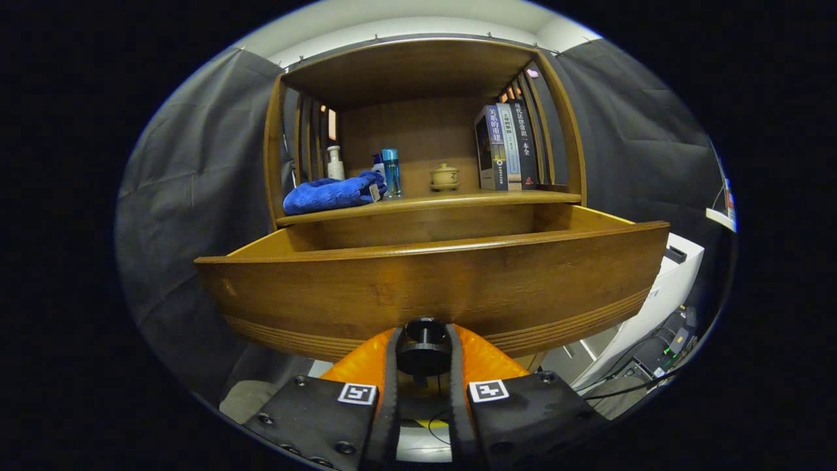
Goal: Pull open the drawer, take out the items inside it, and place them on the countertop above the cabinet.
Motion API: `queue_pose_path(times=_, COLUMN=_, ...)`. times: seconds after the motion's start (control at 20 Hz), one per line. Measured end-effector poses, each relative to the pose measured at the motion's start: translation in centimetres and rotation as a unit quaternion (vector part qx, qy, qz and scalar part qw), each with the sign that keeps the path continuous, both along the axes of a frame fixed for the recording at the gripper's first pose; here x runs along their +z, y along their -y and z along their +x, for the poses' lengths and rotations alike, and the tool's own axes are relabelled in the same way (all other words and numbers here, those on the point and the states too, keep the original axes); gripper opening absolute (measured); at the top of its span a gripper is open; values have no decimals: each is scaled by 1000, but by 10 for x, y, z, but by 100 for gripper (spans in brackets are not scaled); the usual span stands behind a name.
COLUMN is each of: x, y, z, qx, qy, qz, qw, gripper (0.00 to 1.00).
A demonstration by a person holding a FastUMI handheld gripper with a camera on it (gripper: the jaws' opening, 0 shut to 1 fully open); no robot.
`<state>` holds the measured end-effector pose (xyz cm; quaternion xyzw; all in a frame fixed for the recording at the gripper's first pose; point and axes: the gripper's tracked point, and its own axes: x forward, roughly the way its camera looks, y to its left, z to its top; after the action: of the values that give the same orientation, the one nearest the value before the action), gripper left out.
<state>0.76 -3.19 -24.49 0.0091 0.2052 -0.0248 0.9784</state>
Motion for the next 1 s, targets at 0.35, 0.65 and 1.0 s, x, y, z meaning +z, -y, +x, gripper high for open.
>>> queue_pose_path(times=0.35, x=-1, y=2, z=2, qx=-6, qy=-3, qz=-7, qw=1000, gripper=52)
queue_pose_path(times=0.65, x=32, y=-5, z=-12, qx=12, qy=29, qz=-16, qw=999, gripper=91)
queue_pose_path(times=1.0, x=193, y=-7, z=94, qx=60, qy=60, qz=-37, qw=996, gripper=96)
